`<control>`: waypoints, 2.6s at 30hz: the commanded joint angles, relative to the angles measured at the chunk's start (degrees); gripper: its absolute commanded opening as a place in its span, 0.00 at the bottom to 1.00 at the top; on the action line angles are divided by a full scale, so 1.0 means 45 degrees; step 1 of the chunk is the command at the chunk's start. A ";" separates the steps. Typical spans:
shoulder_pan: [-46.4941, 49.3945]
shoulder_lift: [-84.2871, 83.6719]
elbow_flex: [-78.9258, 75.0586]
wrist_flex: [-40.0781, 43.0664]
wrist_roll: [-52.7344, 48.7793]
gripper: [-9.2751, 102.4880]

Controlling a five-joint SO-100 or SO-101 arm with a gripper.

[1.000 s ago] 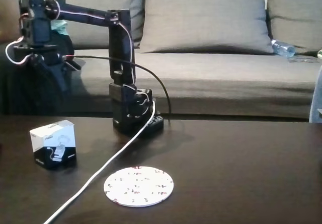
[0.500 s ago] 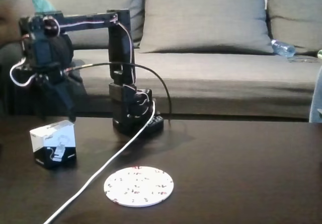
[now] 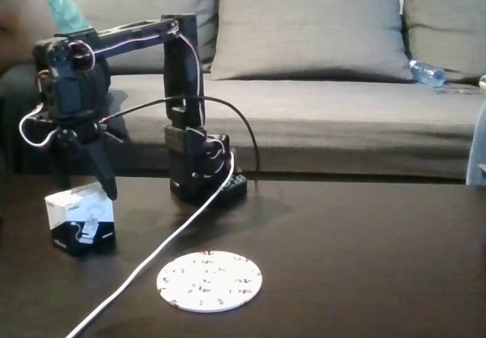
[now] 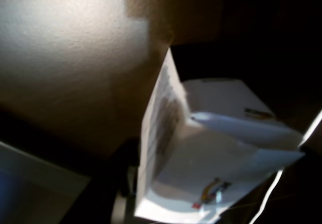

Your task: Grasp a servo box and put it on the zirlivani.

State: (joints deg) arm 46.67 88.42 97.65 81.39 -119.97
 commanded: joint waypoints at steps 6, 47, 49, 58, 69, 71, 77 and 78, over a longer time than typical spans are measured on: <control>-0.0469 0.0098 0.0781 -0.1016 0.0527 0.42; -0.2695 0.3340 -0.3223 0.4961 0.3828 0.18; -0.3984 0.3867 -0.2949 0.4941 0.5527 0.18; -0.9922 0.5762 -0.2539 0.4590 1.3086 0.18; -1.0918 0.5918 0.0098 0.1406 1.8418 0.18; -1.0859 0.5937 0.1289 0.0625 1.8809 0.18; -1.0996 0.5937 0.3457 -0.1172 2.0254 0.18; -1.1113 0.5937 0.3574 -0.1289 2.0605 0.18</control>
State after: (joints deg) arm -2.37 113.38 112.68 77.52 -29.44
